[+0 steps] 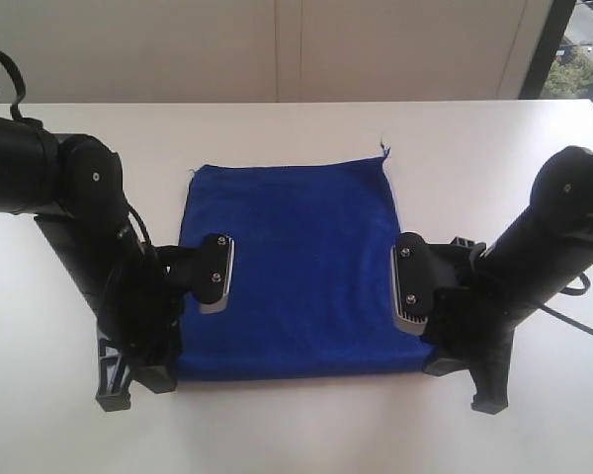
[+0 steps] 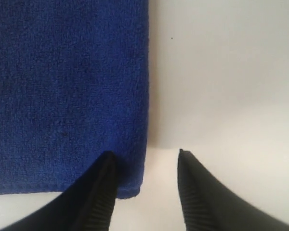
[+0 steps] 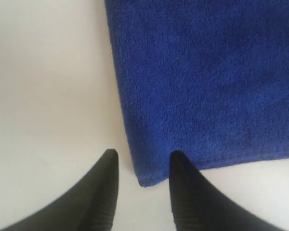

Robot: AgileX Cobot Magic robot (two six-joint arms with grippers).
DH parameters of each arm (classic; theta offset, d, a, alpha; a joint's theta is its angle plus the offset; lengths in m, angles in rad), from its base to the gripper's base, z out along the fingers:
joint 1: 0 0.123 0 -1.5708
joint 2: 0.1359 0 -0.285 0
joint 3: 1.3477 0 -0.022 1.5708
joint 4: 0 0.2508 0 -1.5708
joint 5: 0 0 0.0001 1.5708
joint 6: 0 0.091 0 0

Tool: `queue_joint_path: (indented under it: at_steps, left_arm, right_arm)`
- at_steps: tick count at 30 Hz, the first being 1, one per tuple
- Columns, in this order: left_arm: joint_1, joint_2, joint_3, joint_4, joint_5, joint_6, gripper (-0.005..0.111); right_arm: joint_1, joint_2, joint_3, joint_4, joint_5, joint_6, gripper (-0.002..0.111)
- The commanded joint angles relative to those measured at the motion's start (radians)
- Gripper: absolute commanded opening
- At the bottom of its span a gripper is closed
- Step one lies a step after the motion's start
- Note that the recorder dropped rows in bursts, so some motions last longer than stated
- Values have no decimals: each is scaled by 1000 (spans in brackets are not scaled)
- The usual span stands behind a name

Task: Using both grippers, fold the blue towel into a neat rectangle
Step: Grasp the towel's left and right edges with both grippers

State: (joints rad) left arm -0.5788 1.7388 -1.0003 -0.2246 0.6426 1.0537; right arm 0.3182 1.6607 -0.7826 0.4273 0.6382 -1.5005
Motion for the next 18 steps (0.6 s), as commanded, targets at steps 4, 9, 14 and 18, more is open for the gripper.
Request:
queue_joint_path:
  at_steps: [4,9,14,18]
  left_arm:
    - [-3,3,18,6,-21,1,47]
    - [-3,26,33,6,-27,1,47]
    - [-3,44,35,6,-30,1,45]
    - [-3,46,35,8,-47,1,29]
  right_arm:
    - [0,40,5,10,-8,-17,34]
    - [0,70,5,10,-6,-17,34]
    - [0,78,5,12,4,-17,28]
    - [0,78,5,12,11,-17,16]
